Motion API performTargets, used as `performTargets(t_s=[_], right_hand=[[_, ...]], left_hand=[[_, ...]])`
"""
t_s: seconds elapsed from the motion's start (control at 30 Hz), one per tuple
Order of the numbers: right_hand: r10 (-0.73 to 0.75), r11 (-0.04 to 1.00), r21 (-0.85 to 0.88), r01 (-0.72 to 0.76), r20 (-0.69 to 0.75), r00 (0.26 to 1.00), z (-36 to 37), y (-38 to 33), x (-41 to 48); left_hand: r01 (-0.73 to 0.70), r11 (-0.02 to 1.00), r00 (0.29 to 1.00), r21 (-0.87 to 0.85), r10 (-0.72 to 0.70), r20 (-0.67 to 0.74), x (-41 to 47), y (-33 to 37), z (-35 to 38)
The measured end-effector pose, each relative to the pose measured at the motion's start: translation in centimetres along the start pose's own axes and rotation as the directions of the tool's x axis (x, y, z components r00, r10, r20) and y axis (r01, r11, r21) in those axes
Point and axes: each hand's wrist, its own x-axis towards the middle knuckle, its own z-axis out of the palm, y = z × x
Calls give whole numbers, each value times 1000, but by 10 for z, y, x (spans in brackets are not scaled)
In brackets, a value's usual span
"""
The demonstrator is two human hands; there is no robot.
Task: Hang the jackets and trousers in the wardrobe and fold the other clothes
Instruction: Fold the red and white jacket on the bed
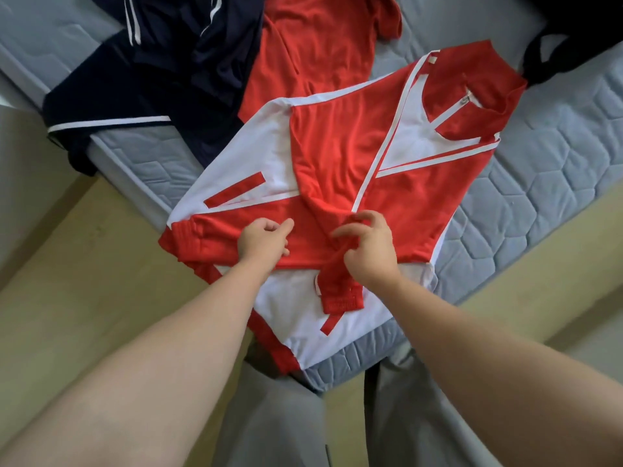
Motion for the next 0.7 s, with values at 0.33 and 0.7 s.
performTargets(t_s=[0.33, 0.7], right_hand=[[627, 731, 254, -633, 115, 770, 42, 8, -33], [451, 611, 304, -731, 625, 637, 57, -10, -62]], left_hand=[[39, 999, 966, -12, -34, 256, -43, -64, 14], [90, 995, 935, 44, -99, 341, -51, -84, -1]])
